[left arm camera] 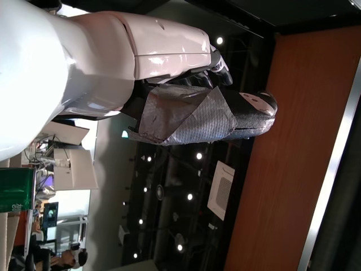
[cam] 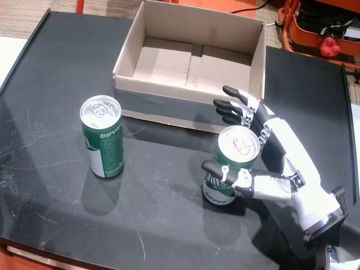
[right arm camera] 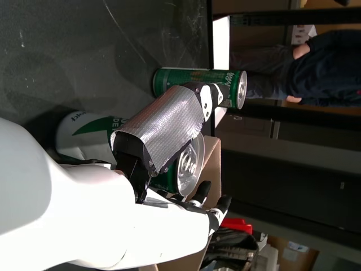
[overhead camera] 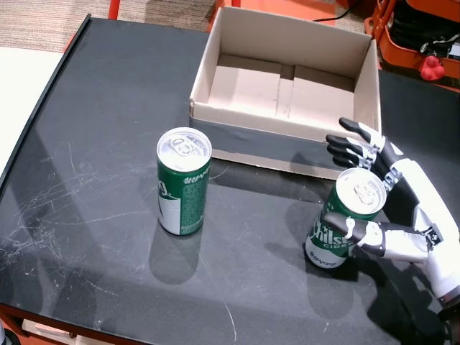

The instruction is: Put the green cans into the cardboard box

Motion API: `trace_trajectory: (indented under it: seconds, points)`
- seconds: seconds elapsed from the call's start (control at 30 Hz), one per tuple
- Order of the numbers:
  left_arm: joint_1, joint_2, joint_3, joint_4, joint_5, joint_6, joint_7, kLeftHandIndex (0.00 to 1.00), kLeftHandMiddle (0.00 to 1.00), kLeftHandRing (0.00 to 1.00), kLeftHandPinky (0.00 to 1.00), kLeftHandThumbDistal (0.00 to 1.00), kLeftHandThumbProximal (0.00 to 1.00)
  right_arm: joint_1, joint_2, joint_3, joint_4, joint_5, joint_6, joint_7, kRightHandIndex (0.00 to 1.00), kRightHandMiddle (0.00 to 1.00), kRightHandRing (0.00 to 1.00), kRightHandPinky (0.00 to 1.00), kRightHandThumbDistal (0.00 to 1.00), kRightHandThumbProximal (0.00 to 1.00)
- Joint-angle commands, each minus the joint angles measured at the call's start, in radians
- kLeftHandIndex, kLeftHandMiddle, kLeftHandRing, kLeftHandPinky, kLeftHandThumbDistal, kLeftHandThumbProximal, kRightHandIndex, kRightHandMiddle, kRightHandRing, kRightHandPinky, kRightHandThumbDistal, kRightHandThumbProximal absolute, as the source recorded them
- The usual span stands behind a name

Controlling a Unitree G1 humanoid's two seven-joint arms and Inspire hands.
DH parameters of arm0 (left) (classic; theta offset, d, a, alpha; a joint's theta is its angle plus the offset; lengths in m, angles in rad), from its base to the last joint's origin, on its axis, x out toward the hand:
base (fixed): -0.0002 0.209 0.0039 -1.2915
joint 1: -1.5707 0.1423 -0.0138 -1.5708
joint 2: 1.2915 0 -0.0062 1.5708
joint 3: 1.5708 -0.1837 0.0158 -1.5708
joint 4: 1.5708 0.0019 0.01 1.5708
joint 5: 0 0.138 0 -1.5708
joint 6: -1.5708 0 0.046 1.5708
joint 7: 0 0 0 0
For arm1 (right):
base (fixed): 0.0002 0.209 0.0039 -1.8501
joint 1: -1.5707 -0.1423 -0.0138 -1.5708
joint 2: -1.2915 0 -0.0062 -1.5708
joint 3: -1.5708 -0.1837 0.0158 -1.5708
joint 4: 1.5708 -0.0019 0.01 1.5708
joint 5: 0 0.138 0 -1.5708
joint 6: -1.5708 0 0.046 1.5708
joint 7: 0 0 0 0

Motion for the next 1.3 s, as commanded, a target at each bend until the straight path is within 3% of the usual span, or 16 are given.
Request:
trace_trajectory:
  seconds: [0.0, 0.47, 1.0, 1.27]
  points:
    - [-0.027, -0.067, 0.017, -0.007, 0.002, -0.002, 0.003, 0.91, 0.93, 0.93, 0.94, 0.46, 0.93, 0.008, 0.007, -0.013, 0.011, 0.014, 0.01, 0.007, 0.94, 0.89, 0.86, 0.93, 1.0, 0.73]
    - [-0.03, -0.066, 0.018, -0.007, 0.002, -0.012, 0.01, 0.9, 0.92, 0.92, 0.94, 0.45, 0.94, 0.007, 0.027, -0.021, 0.043, 0.003, 0.056, -0.01, 0.89, 0.85, 0.83, 0.9, 1.0, 0.73]
    - [-0.028, -0.063, 0.028, -0.021, -0.01, 0.0, -0.006, 0.91, 0.93, 0.93, 0.93, 0.46, 0.92, -0.05, 0.055, -0.014, 0.147, -0.05, 0.217, -0.069, 0.78, 0.75, 0.73, 0.81, 1.0, 0.57]
    - [-0.028, -0.064, 0.038, -0.024, -0.007, 0.004, -0.011, 0.92, 0.93, 0.93, 0.93, 0.46, 0.93, -0.049, 0.064, -0.02, 0.16, -0.055, 0.255, -0.083, 0.74, 0.72, 0.7, 0.78, 1.0, 0.54]
